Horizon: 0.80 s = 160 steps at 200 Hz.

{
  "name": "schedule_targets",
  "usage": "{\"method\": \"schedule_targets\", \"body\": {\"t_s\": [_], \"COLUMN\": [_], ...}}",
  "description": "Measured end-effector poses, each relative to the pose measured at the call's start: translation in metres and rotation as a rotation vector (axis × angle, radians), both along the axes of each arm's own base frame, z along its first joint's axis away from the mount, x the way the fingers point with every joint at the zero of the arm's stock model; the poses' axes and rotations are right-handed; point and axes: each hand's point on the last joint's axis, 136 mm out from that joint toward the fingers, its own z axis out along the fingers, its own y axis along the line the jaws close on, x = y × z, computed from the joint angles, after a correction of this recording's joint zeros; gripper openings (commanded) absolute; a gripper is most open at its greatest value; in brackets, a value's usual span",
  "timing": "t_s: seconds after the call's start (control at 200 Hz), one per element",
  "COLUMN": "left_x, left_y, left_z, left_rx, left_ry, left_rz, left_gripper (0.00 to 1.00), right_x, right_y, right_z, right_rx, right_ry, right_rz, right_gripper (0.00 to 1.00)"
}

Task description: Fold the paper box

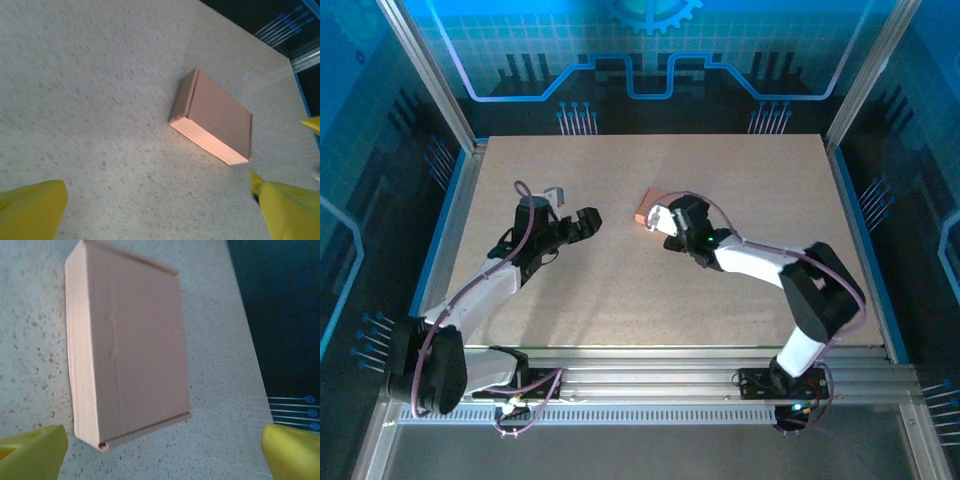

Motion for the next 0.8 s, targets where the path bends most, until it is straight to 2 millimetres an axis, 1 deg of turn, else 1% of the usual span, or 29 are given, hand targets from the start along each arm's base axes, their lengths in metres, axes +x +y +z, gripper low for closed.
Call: {"method": "schedule_targets", "body": {"t_s": [0.07, 0.135, 0.155, 0.2, 0.22, 0.235, 0.28, 0.34, 0.36, 0.445, 0.48, 0.515, 0.575, 0.645, 0.725, 0.8], "left_x": [-0.002, -0.004, -0.005, -0.005, -0.005, -0.005, -0.004, -0.004, -0.003, -0.004, -0.004, -0.002, 0.005, 0.013, 0.023, 0.025], "left_y": [0.015, 0.032, 0.04, 0.053, 0.058, 0.061, 0.071, 0.08, 0.083, 0.094, 0.098, 0.102, 0.109, 0.113, 0.111, 0.107], "left_z": [0.007, 0.012, 0.014, 0.014, 0.013, 0.012, 0.004, -0.013, -0.022, -0.056, -0.061, -0.06, -0.05, -0.041, -0.036, -0.038], "left_rx": [0.068, 0.148, 0.181, 0.238, 0.264, 0.28, 0.34, 0.412, 0.441, 0.519, 0.532, 0.536, 0.524, 0.509, 0.494, 0.484], "left_ry": [-0.053, -0.109, -0.13, -0.169, -0.187, -0.199, -0.237, -0.261, -0.264, -0.218, -0.204, -0.212, -0.246, -0.272, -0.289, -0.288], "left_rz": [0.025, 0.067, 0.088, 0.127, 0.142, 0.154, 0.176, 0.181, 0.179, 0.161, 0.158, 0.166, 0.188, 0.195, 0.18, 0.16], "left_gripper": [0.99, 0.99, 0.99, 0.99, 0.99, 0.99, 0.99, 0.99, 0.99, 0.99, 0.99, 0.99, 0.99, 0.99, 0.99, 0.99], "right_x": [-0.005, -0.008, -0.009, -0.011, -0.011, -0.011, -0.014, -0.02, -0.022, -0.031, -0.034, -0.039, -0.043, -0.044, -0.04, -0.033], "right_y": [-0.012, -0.033, -0.044, -0.064, -0.076, -0.081, -0.105, -0.127, -0.134, -0.161, -0.17, -0.18, -0.193, -0.203, -0.207, -0.205], "right_z": [0.025, 0.046, 0.053, 0.061, 0.065, 0.066, 0.066, 0.057, 0.052, 0.025, 0.015, 0.005, -0.01, -0.024, -0.033, -0.039], "right_rx": [0.139, 0.275, 0.33, 0.412, 0.458, 0.478, 0.553, 0.621, 0.64, 0.699, 0.716, 0.738, 0.768, 0.793, 0.823, 0.848], "right_ry": [-0.021, -0.049, -0.06, -0.08, -0.098, -0.103, -0.128, -0.135, -0.135, -0.117, -0.112, -0.111, -0.115, -0.112, -0.107, -0.102], "right_rz": [-0.032, -0.085, -0.114, -0.165, -0.198, -0.211, -0.277, -0.346, -0.37, -0.473, -0.51, -0.549, -0.601, -0.644, -0.66, -0.65], "right_gripper": [1.0, 1.0, 1.0, 1.0, 1.0, 1.0, 1.0, 1.0, 1.0, 1.0, 1.0, 1.0, 1.0, 1.0, 1.0, 1.0]}}
